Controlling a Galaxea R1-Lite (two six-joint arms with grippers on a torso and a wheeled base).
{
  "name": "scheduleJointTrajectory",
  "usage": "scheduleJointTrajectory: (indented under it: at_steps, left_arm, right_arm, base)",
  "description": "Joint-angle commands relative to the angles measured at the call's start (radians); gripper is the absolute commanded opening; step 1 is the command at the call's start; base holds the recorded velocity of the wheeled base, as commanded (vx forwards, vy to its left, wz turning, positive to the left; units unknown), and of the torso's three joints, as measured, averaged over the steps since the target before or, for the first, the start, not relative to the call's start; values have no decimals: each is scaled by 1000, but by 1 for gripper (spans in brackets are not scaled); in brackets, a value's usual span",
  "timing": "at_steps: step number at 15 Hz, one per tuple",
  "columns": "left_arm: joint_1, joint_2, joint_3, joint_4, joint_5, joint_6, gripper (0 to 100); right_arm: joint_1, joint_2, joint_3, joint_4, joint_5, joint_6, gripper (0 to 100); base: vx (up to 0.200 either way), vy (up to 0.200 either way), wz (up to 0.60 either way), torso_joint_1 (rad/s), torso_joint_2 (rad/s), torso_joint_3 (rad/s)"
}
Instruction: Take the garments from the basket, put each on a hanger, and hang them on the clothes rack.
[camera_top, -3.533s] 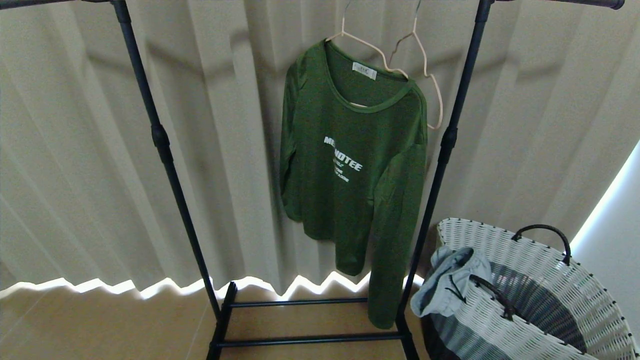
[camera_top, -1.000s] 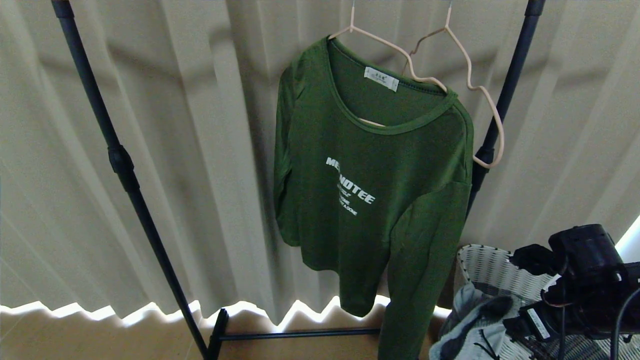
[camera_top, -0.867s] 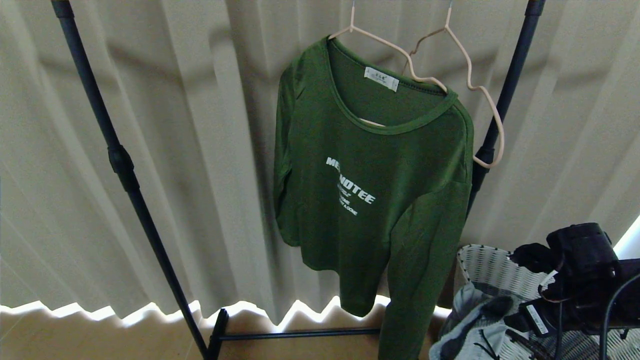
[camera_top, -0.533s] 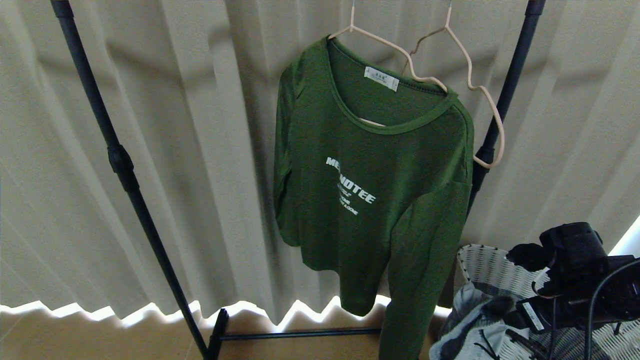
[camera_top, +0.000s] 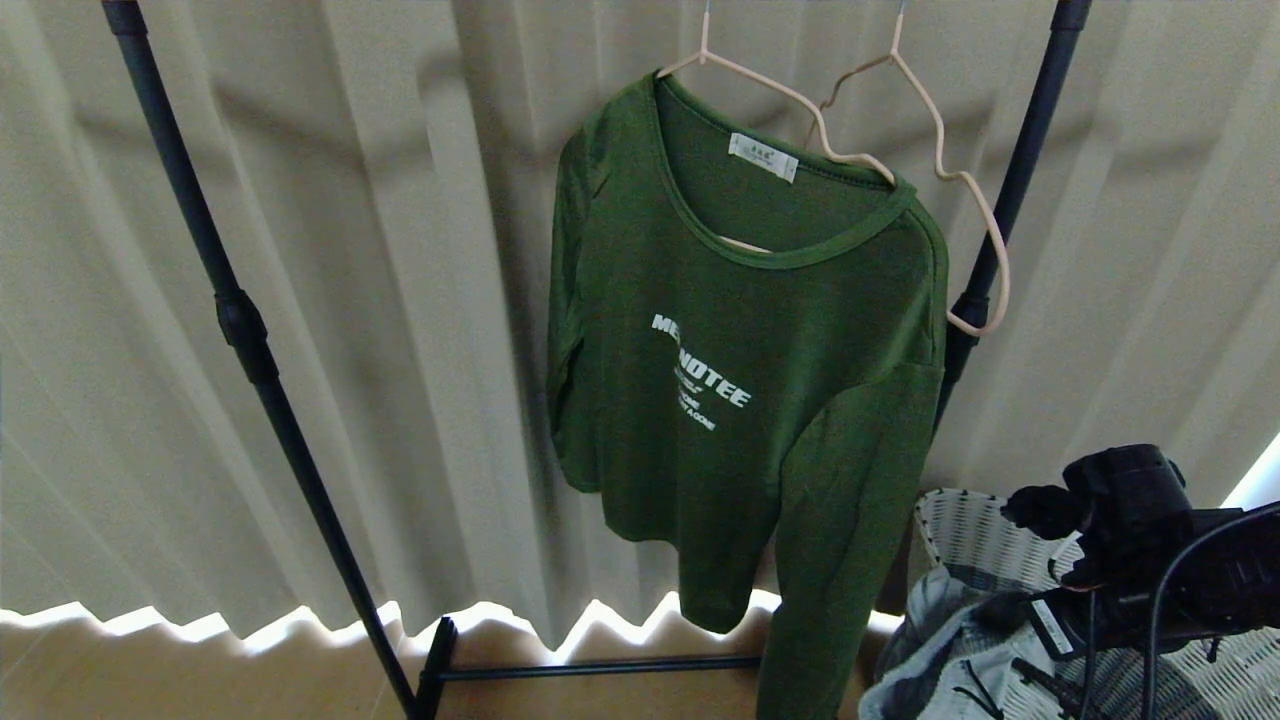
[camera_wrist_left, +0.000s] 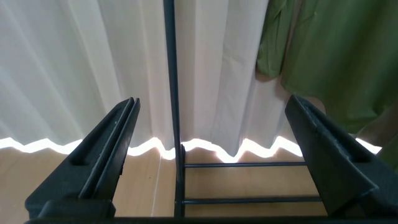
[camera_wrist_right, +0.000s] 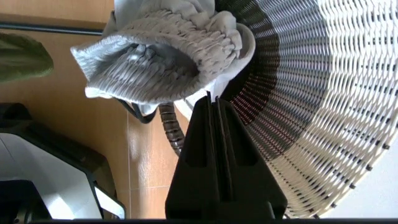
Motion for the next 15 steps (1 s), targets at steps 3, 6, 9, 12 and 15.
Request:
scheduleJointTrajectory:
  at_steps: [3,6,9,12,15]
  left_arm:
    - [0,0,0,0,0,0,100]
    - [0,0,0,-1,0,0,100]
    - [0,0,0,0,0,0,100]
    - [0,0,0,0,0,0,100]
    - [0,0,0,0,0,0,100]
  right_arm:
    - [7,-54,-4,9,7,0,0]
    - [8,-54,-7,-2,7,1,100]
    - [10,-14,-34,-34,7,3,100]
    - [5,62,-40,-74,-10,1,100]
    - [4,105,-57,-76,-42,3,100]
  base:
    - [0,0,0,0,0,0]
    - [0,0,0,0,0,0]
    - [0,0,0,0,0,0]
    - [0,0,0,0,0,0]
    - [0,0,0,0,0,0]
